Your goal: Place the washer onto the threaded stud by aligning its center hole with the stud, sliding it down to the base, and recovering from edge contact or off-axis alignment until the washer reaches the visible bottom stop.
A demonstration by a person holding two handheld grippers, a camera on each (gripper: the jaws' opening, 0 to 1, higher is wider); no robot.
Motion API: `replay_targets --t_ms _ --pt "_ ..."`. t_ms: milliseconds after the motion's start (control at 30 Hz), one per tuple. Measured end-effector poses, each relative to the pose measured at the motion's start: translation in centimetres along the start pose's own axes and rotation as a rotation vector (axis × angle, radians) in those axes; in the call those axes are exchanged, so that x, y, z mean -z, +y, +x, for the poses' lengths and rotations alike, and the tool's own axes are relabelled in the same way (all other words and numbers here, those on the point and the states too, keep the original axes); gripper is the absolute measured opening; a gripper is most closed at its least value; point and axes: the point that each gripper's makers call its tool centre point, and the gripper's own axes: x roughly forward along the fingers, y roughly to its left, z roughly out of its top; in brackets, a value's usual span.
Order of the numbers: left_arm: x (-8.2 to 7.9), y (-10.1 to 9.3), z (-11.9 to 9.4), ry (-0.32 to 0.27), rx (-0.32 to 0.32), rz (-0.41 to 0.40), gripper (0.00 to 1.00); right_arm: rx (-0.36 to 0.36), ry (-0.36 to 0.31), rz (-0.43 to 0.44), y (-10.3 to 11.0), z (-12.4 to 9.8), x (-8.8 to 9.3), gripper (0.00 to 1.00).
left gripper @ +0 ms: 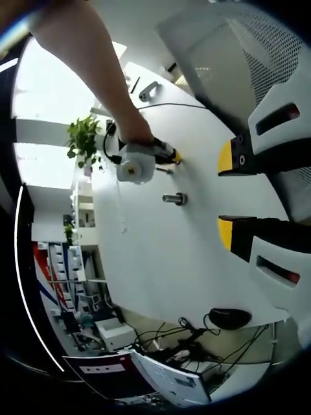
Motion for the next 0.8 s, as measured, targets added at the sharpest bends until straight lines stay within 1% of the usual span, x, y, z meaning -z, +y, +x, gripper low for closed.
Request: replay_targets --t_ms 33,67,133,300,367,467,533,567,600,633,667,700,733,800 --pt "0.0 -0.01 0.02 -0.001 0.001 -0.001 0.22 0.007 -0.013 0.035 -0.05 -0.03 -0.02 0.15" --pt "0.0 -0.02 0.03 -0.001 0.002 0.0 0.22 0.005 -0.022 0.051 -0.05 -0.03 -0.01 0.15" --pt "0.0 -0.12 0.05 0.0 0.006 0.003 0.22 0.006 -0.045 0.059 -0.07 -0.1 0.16 0.15" --pt "-0.04 -0.24 0.0 -0.004 0.011 0.001 0.22 0.044 -0.153 0.1 0.11 -0.28 0.25 0.14" --pt "-0.06 -0.23 -0.03 -0.006 0.01 -0.001 0.22 0.055 -0.178 0.112 0.0 -0.22 0.35 0.14" --pt "-0.03 -0.26 0.02 -0.004 0.012 0.0 0.22 0.073 -0.235 0.135 -0.02 -0.37 0.36 0.14" --pt "-0.06 -0.28 0.02 -0.005 0.013 0.001 0.22 0.078 -0.256 0.157 0.0 -0.51 0.42 0.14" --pt "-0.08 -0.28 0.02 -0.005 0.013 0.001 0.22 0.078 -0.269 0.192 0.0 -0.53 0.44 0.14" --pt "-0.08 -0.29 0.0 -0.006 0.013 -0.001 0.22 0.077 -0.272 0.206 -0.17 -0.41 0.42 0.14" --pt "-0.06 -0.29 0.0 -0.005 0.014 -0.003 0.22 0.076 -0.271 0.205 -0.21 -0.39 0.47 0.08" --pt "-0.06 -0.27 0.0 -0.006 0.013 -0.003 0.22 0.051 -0.305 0.17 0.37 -0.29 -0.41 0.03" --pt "-0.06 -0.29 0.0 -0.006 0.013 -0.003 0.22 0.061 -0.258 0.174 0.7 -0.32 0.53 0.03" --pt "-0.06 -0.3 0.0 -0.006 0.014 -0.003 0.22 0.073 -0.272 0.16 0.5 -0.34 0.21 0.03" --pt "-0.07 -0.37 0.01 -0.007 0.015 0.001 0.22 0.049 -0.27 0.21 0.47 -0.37 0.15 0.03"
